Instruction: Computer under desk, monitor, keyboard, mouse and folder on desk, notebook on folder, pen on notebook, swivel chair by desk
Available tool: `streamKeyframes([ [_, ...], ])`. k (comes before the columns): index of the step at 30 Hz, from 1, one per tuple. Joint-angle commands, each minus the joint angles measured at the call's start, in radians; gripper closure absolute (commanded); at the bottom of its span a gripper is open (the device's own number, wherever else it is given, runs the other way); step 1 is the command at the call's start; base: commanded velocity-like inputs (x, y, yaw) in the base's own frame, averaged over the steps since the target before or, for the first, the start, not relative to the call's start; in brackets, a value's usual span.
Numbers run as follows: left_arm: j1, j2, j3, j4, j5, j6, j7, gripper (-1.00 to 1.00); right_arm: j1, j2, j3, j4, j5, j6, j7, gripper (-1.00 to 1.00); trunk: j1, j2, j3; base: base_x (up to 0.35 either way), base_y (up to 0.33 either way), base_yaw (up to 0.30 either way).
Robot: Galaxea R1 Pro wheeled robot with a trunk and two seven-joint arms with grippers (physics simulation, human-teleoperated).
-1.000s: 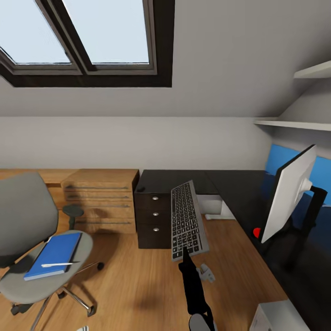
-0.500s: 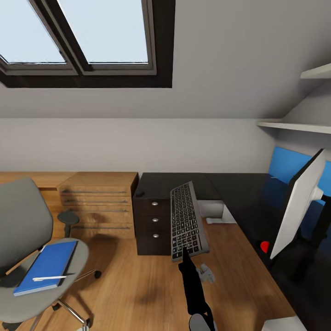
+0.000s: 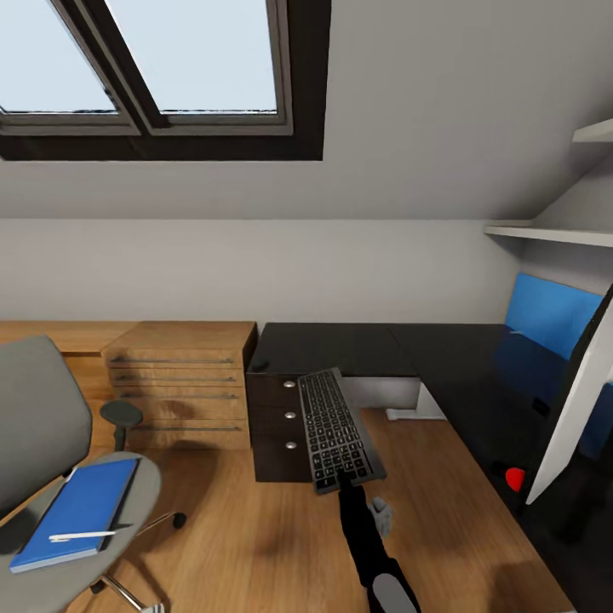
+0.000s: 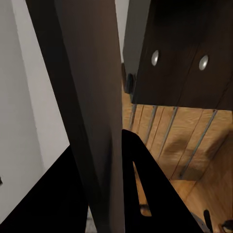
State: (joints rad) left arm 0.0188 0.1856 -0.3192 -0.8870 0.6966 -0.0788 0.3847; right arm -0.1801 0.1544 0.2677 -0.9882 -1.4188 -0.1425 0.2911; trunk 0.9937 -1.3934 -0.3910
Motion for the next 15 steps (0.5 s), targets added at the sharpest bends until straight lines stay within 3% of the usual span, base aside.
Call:
streamKeyframes([
  [1,0.0,0.002,-0.006,-0.001,0.011,-0.007,0.006,-1.0,-0.001,0.0,0.001,0.0,-0.015,0.0,0.008,1.0,0.001,-0.001,-0.001,0.312,0.103,0.0],
  [15,0.0,0.0,-0.008,-0.001,0.011,-0.007,0.004,-1.0,-0.001,0.001,0.0,0.0,-0.034,0.014,0.012,1.0,0.001,-0.001,-0.001,0.314,0.102,0.0],
])
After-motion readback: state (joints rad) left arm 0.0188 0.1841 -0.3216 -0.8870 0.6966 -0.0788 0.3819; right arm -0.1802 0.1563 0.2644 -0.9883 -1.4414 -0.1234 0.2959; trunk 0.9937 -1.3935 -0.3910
